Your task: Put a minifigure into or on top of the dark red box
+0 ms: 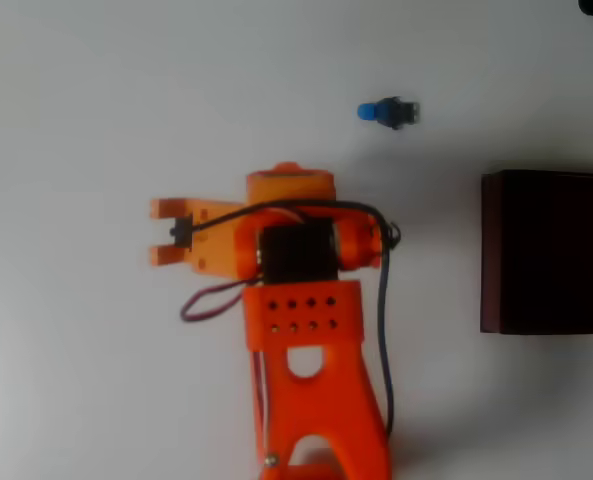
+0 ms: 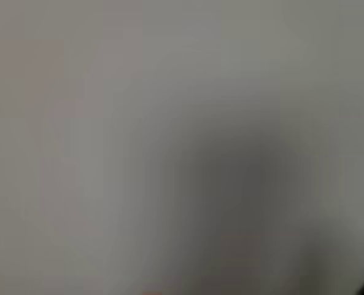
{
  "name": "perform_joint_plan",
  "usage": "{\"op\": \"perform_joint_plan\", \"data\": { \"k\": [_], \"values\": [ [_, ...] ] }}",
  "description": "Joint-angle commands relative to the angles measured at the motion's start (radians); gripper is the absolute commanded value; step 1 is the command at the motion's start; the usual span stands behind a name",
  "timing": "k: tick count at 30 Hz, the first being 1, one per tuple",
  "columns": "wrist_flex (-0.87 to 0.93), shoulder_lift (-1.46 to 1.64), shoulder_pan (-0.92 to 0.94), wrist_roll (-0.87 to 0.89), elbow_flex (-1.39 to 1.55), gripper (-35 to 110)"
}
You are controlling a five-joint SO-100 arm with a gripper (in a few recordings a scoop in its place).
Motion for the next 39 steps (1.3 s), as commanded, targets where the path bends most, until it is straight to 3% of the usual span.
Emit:
{"op": "perform_joint_plan", "data": {
  "k": [1,18,25,39],
  "values": [
    [0.057,-0.084,0.026,-0.017,-0.173,21],
    [0.189,-0.563,0.124,-0.114,-0.773,20],
    [0.416,-0.951,0.135,-0.141,-1.410,20],
    [0.416,-1.071,0.215,-0.183,-1.536,20]
  ]
}}
